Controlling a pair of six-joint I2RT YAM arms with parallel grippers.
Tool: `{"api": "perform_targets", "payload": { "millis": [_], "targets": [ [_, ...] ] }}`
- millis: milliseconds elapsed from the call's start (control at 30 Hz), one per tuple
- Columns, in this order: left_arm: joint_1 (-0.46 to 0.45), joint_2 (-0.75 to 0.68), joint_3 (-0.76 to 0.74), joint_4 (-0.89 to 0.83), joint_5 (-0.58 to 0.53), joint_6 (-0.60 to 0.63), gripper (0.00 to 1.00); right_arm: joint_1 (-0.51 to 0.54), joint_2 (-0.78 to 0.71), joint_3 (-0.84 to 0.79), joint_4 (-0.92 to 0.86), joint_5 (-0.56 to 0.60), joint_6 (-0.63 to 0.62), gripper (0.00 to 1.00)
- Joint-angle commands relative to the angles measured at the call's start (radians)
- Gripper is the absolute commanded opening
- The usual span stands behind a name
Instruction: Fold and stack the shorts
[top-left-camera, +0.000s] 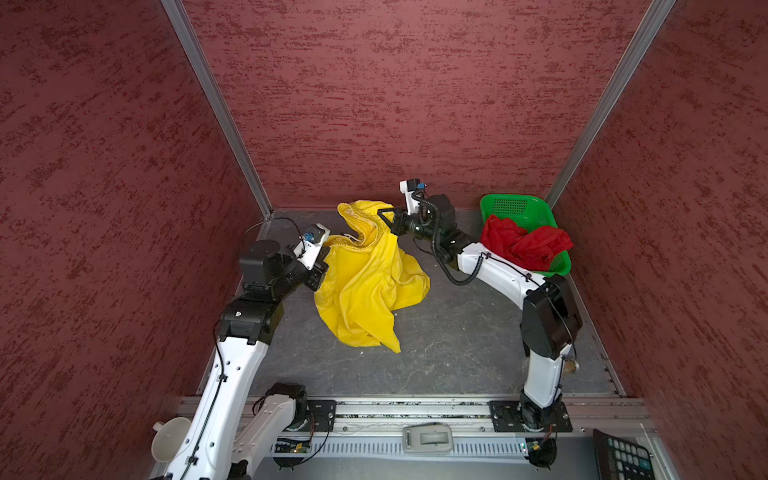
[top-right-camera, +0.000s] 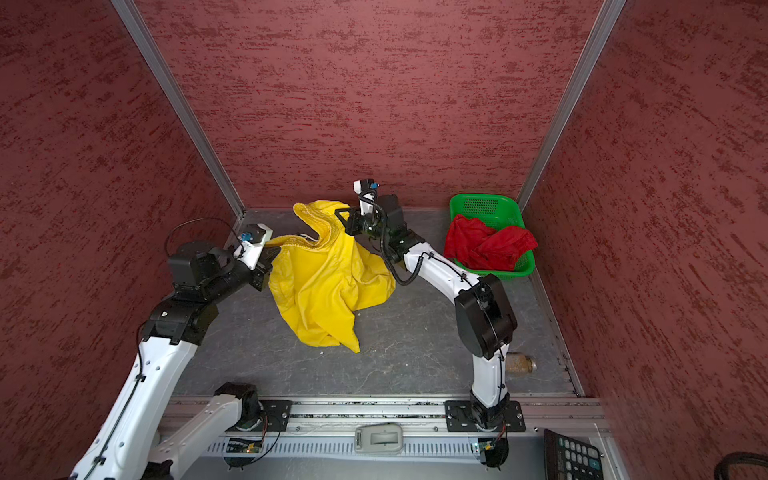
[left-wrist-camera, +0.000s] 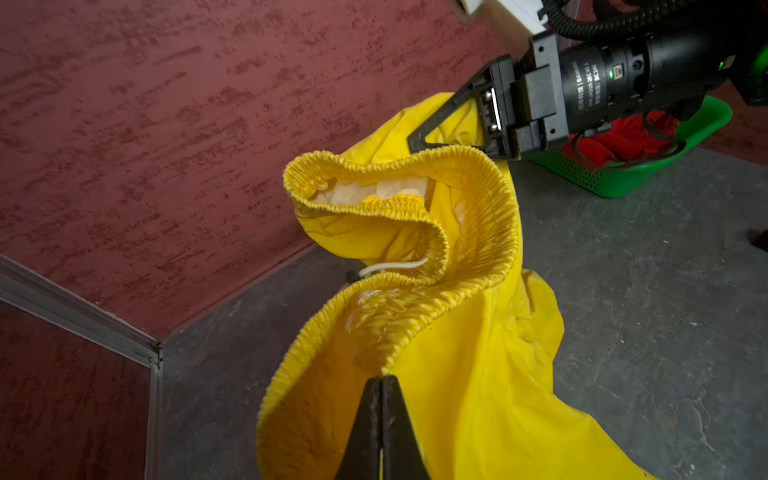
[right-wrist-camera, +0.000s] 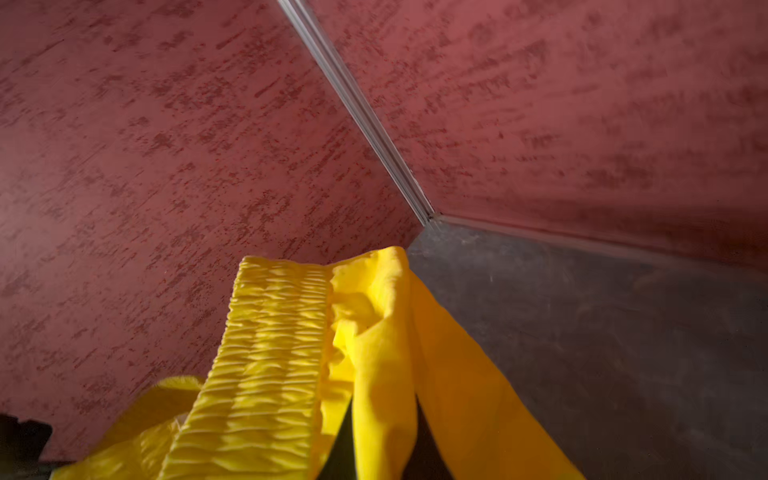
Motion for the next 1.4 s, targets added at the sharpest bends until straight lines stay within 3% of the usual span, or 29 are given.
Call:
{"api": "perform_targets", "payload": {
  "millis": [0, 100, 333, 500, 633, 800, 900, 1033, 1200, 1300, 1367],
  "targets": [
    [-0.105, 0.047, -0.058, -0.015, -0.040, -0.004, 0.00, -0.032, -0.042, -0.128, 0.056, 0.101, 0.034, 0.31],
    [-0.221, 0.134, -0.093, 0.025, -0.087, -0.040, 0.00, -0.065, -0.111, -0.249, 0.057, 0.114, 0.057, 0.47],
    [-0.418, 0.372, -0.127, 0.187, -0.105, -0.155, 0.00, -0.093, -0.322, -0.465, -0.054, 0.203, 0.051, 0.60],
    [-0.525, 0.510, -0.122, 0.275, -0.084, -0.220, 0.01, -0.125, -0.493, -0.573, -0.218, 0.284, 0.050, 0.63],
    [-0.599, 0.602, -0.104, 0.304, -0.069, -0.270, 0.16, -0.149, -0.608, -0.667, -0.260, 0.287, 0.054, 0.64],
    [-0.603, 0.607, -0.065, 0.266, -0.070, -0.318, 0.57, -0.149, -0.659, -0.704, -0.348, 0.225, 0.078, 0.64],
    [-0.578, 0.547, -0.083, 0.255, -0.065, -0.335, 0.69, -0.142, -0.665, -0.742, -0.339, 0.134, 0.138, 0.65],
    [-0.503, 0.437, -0.121, 0.232, -0.012, -0.392, 0.76, -0.099, -0.658, -0.811, -0.244, -0.005, 0.274, 0.65],
    [-0.404, 0.275, -0.205, 0.249, 0.003, -0.448, 0.78, -0.033, -0.619, -0.891, -0.057, -0.089, 0.454, 0.66],
    [-0.370, 0.214, -0.279, 0.279, 0.007, -0.385, 0.78, -0.029, -0.589, -0.945, 0.093, -0.117, 0.534, 0.67],
    [-0.365, 0.200, -0.323, 0.297, 0.002, -0.287, 0.78, -0.029, -0.571, -0.935, 0.083, -0.099, 0.523, 0.67]
  ]
}}
